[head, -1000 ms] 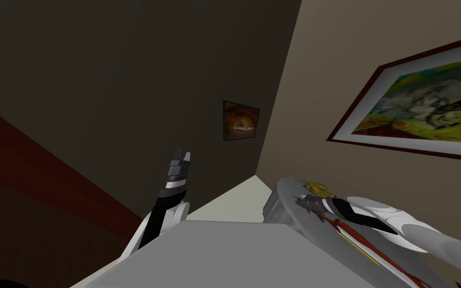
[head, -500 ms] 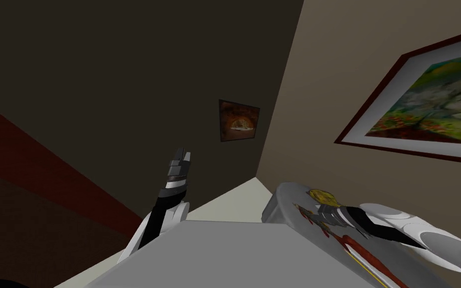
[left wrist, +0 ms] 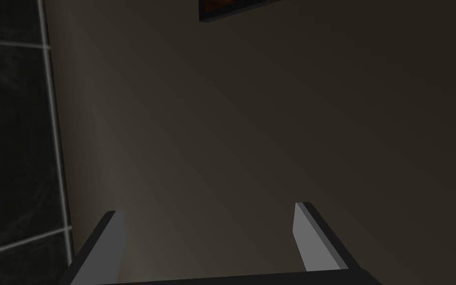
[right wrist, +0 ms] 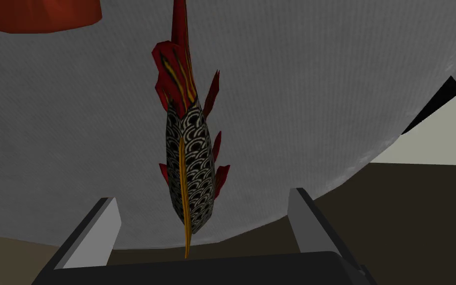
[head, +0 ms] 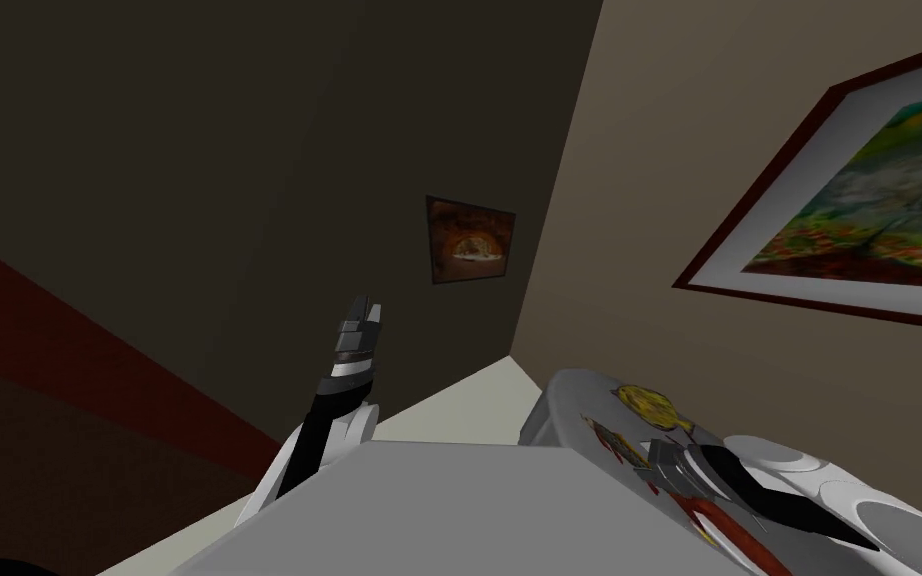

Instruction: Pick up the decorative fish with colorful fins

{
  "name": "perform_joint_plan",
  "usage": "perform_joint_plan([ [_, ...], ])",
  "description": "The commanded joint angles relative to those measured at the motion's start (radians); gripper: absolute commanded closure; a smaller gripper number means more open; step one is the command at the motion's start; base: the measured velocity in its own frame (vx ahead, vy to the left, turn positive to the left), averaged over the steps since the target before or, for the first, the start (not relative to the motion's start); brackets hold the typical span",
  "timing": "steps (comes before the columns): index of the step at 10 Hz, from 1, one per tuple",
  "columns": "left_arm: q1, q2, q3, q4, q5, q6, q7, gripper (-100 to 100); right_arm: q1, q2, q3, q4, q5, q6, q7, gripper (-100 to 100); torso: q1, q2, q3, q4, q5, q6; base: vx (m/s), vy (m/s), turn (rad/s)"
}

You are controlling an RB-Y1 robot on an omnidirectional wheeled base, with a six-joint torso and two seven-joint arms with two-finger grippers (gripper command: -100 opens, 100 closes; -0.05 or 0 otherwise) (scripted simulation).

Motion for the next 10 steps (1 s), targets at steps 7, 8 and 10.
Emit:
perform_joint_plan([
  [7,0.0,0.0,0.0,0.0,0.0,0.0,0.0,0,0.13,0.002,-0.055,-0.044,-0.096,0.06,0.024,-100,0.005,0.007,0.004,0.002,0.001,0.001,-0.027,-0.03,0.162],
  [8,0.0,0.0,0.0,0.0,0.0,0.0,0.0,0,0.164,-0.001,-0.076,-0.068,-0.13,0.085,0.031,-100,0.006,0.007,0.004,0.002,0.002,-0.001,-0.075,-0.045,0.365],
  [10,0.0,0.0,0.0,0.0,0.0,0.0,0.0,0,0.22,-0.005,-0.097,-0.092,-0.166,0.11,0.039,-100,0.005,0.007,0.004,0.002,0.001,0.001,-0.054,-0.02,0.192],
])
